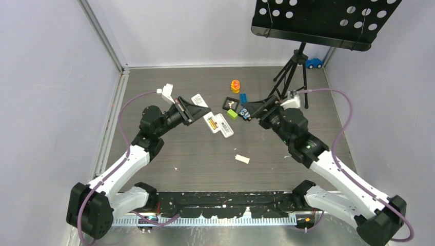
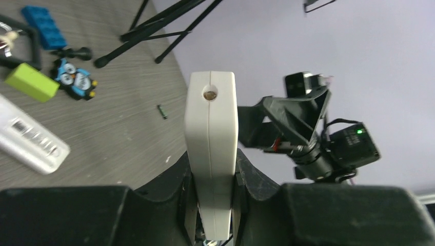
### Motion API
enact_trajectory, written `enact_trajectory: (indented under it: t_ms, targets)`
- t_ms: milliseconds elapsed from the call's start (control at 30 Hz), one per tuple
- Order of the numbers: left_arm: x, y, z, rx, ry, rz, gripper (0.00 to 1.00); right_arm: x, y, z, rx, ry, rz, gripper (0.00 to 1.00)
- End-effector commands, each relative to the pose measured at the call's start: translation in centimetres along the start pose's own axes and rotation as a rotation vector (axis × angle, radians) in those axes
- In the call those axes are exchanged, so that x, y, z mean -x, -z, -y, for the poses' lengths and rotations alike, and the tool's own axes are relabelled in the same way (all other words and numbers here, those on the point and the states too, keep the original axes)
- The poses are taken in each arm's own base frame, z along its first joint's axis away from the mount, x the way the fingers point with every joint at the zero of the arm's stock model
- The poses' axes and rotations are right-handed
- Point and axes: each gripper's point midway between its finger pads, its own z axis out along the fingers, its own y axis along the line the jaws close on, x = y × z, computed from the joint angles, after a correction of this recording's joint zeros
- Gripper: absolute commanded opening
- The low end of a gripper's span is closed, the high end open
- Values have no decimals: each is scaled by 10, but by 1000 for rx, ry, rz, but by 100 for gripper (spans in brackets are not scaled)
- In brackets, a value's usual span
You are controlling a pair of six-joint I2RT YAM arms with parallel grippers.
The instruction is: Load the batteries into the remote control
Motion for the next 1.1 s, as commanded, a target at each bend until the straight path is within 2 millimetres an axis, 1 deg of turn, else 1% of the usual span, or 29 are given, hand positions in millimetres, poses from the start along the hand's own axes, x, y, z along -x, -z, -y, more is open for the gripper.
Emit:
enact_trajectory:
  t_ms: [0,67,133,200,333,433,533,633,733,767,900,1067]
  targets:
    - [-6,15,-26,100,-117,-4,0,50,34,86,-426,299,146,73]
    - [-11,19,-33,122,-133,-15,0,69,45,119,-592,369,180,72]
    - [-14,22,-37,138,-149,-27,0,89,56,153,-760,404,209,71]
    - [-16,24,-39,149,-164,-39,0,101,59,181,-867,412,208,70]
    - [-22,27,-38,141,-195,-76,0,120,63,234,-1030,368,180,70]
    - [-28,28,-34,113,-219,-119,0,129,65,266,-1090,375,140,72]
    - [-35,29,-32,85,-237,-158,0,133,60,288,-1069,411,114,73]
    - [-39,30,-34,79,-235,-176,0,134,50,310,-1058,433,88,72]
    - [-41,30,-36,81,-228,-182,0,130,43,327,-1095,432,-9,65]
    - [-41,30,-35,79,-229,-182,0,135,45,332,-1116,423,-17,61]
    - [-42,31,-35,79,-228,-187,0,131,47,349,-1122,379,-79,54]
    - [-42,30,-36,80,-227,-188,0,123,54,364,-1166,318,-145,50]
